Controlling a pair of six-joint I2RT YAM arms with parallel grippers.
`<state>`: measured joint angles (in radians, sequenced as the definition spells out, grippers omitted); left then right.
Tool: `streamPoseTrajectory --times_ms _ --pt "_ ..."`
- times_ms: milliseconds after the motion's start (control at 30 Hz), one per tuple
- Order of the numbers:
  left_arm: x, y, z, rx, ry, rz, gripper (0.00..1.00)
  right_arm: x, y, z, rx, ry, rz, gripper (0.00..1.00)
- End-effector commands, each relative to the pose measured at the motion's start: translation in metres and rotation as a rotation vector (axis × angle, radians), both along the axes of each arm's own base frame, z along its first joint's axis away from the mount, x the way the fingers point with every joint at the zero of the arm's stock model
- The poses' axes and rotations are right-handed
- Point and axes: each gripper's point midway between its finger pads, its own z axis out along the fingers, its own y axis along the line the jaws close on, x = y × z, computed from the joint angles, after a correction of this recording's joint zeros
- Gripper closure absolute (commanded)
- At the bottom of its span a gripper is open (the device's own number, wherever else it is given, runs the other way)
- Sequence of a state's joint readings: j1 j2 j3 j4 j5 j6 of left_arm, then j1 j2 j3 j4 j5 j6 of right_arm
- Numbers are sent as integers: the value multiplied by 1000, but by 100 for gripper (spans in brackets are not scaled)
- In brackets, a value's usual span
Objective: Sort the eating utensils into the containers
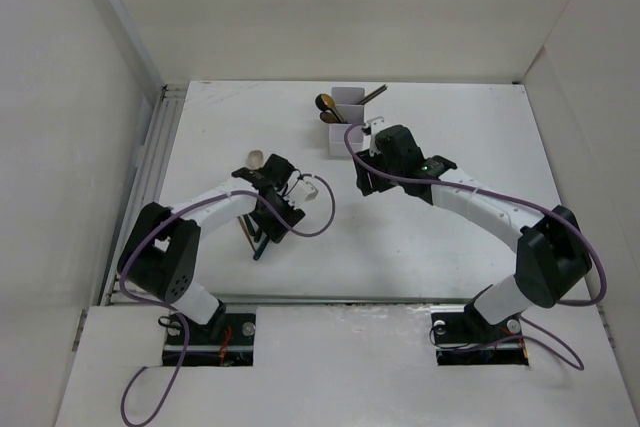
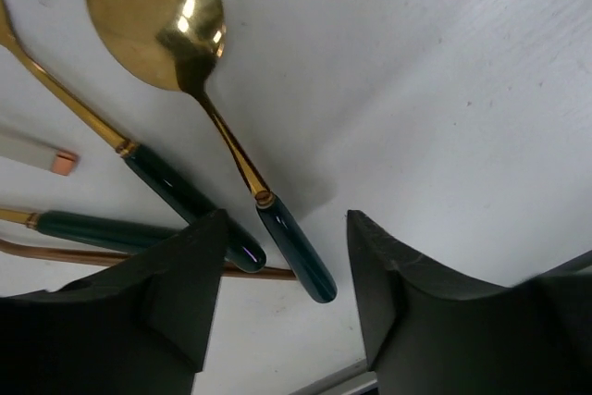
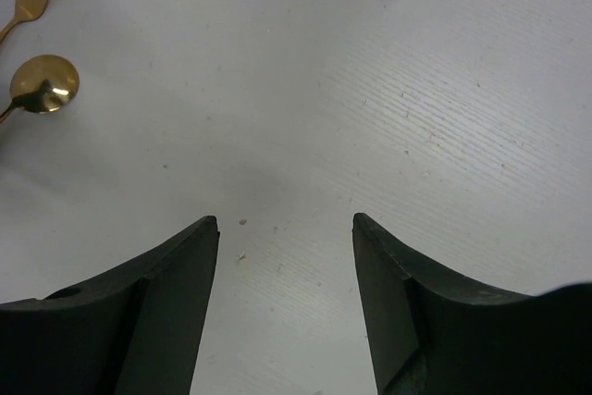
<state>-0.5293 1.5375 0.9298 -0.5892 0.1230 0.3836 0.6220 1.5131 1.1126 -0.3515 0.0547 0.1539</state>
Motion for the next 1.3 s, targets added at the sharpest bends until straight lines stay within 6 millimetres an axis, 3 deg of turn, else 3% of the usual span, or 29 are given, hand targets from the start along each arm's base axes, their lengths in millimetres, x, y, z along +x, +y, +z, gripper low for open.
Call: streamPoseTrajectory --times_ms 0,267,400,667,767,900,1033,1133,1167,1267 --pt "-18 12 -10 41 58 -8 51 -2 -4 13 25 -18 -17 35" --pt "-15 13 -12 6 61 -7 53 -14 -21 39 12 -50 -49 36" --pt "-19 8 -21 -16 93 -23 60 -13 -31 36 -32 -52 -75 36" --pt "-21 6 -33 -19 121 -44 77 -8 -33 42 -55 -73 -76 36" --pt "-24 7 -40 -9 140 -43 100 -6 -35 42 -85 -72 -69 36" --pt "-14 3 -37 -15 117 -25 100 -1 -39 42 -103 -80 -72 36" --pt "12 -12 -10 -91 96 6 100 14 -50 58 -75 -122 -112 37" --pt "47 -34 39 -222 6 5 100 30 -61 76 -40 -190 -141 38" --pt "63 -41 64 -275 -50 -14 100 38 -65 86 -18 -230 -152 40" --pt "89 -59 117 -384 -199 -95 100 51 -72 100 2 -285 -179 43"
